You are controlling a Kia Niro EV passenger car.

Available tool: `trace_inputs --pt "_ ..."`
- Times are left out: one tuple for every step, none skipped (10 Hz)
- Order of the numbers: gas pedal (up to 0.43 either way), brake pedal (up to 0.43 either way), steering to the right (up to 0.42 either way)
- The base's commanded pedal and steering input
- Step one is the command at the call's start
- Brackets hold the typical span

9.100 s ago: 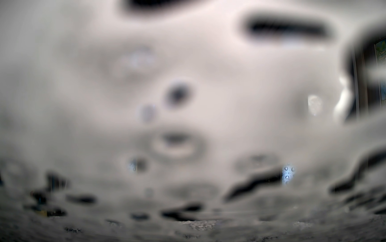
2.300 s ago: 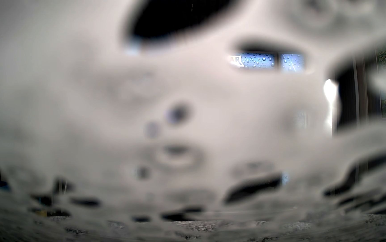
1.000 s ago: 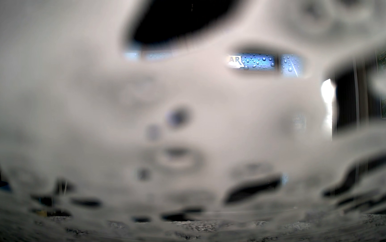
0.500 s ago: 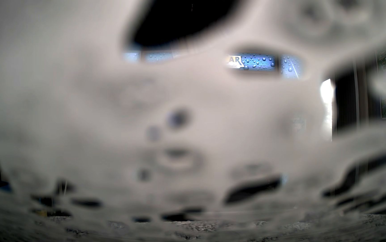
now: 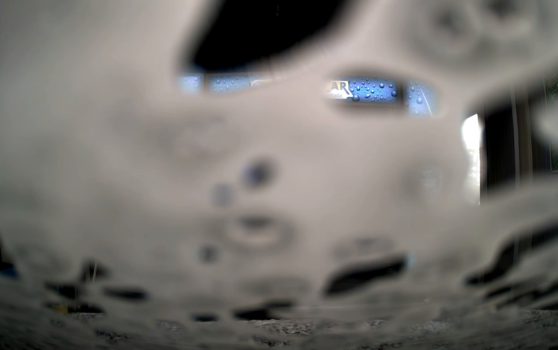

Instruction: Follow the waypoints while adhering to traffic rules and regulations

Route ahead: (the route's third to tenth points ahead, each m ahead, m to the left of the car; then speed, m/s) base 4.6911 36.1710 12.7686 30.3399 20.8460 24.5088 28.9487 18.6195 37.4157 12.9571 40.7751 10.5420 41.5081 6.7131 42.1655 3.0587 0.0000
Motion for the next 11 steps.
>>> trace_inputs --pt "0.000 0.000 -0.014" --pt "0.000 0.000 -0.014" --pt "0.000 0.000 -0.015" --pt "0.000 0.000 -0.015" --pt "0.000 0.000 -0.014" --pt "0.000 0.000 -0.014" --pt "0.000 0.000 -0.015" --pt "0.000 0.000 -0.014" --pt "0.000 0.000 -0.014" --pt "0.000 0.000 -0.014" --pt "0.000 0.000 -0.014"
